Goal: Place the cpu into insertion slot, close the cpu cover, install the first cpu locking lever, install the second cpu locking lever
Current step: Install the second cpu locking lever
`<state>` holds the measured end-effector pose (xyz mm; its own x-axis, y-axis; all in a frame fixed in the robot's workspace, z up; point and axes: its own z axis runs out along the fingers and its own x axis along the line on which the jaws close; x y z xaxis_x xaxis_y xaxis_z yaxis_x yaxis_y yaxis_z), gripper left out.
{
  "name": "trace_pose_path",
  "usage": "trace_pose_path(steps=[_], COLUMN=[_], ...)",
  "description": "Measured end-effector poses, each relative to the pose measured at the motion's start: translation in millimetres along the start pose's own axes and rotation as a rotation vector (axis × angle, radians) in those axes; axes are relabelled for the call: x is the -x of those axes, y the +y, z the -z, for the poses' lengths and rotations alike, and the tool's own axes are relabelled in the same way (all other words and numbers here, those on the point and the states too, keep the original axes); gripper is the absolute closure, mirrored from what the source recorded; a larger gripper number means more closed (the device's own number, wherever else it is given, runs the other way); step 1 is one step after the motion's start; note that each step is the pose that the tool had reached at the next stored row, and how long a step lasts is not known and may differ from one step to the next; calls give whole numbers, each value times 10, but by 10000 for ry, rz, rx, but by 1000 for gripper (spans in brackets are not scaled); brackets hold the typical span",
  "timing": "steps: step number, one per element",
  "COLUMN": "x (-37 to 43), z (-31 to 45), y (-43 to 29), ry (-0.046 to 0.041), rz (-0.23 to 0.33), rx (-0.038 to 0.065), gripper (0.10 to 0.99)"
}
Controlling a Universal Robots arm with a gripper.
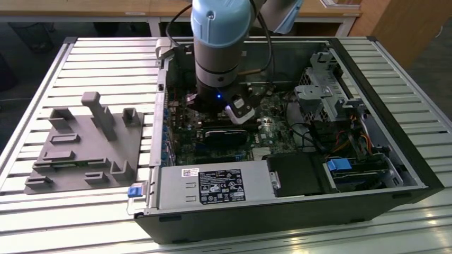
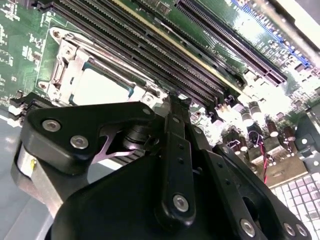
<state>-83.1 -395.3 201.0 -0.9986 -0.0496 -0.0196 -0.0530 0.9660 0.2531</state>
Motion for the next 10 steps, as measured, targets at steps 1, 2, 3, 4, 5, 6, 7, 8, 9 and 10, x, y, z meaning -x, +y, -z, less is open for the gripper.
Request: trace_pose_path(steps=[1,2,3,4,5,6,7,8,9,10], x=[0,1,2,2,4,5,6,7,8,9], z=[12,25,39,56,71,88,102,117,132,148], y=[3,7,10,14,19,23,27,30,34,38], ry=[0,0,1,1,0,0,0,0,1,0], rz=[-1,-2,-1,-1,-1,0,-1,-1,-1,-1], rx=[0,0,-1,-1,-1,0,0,0,-1,0], gripper=[969,969,969,969,969,969,969,969,969,969])
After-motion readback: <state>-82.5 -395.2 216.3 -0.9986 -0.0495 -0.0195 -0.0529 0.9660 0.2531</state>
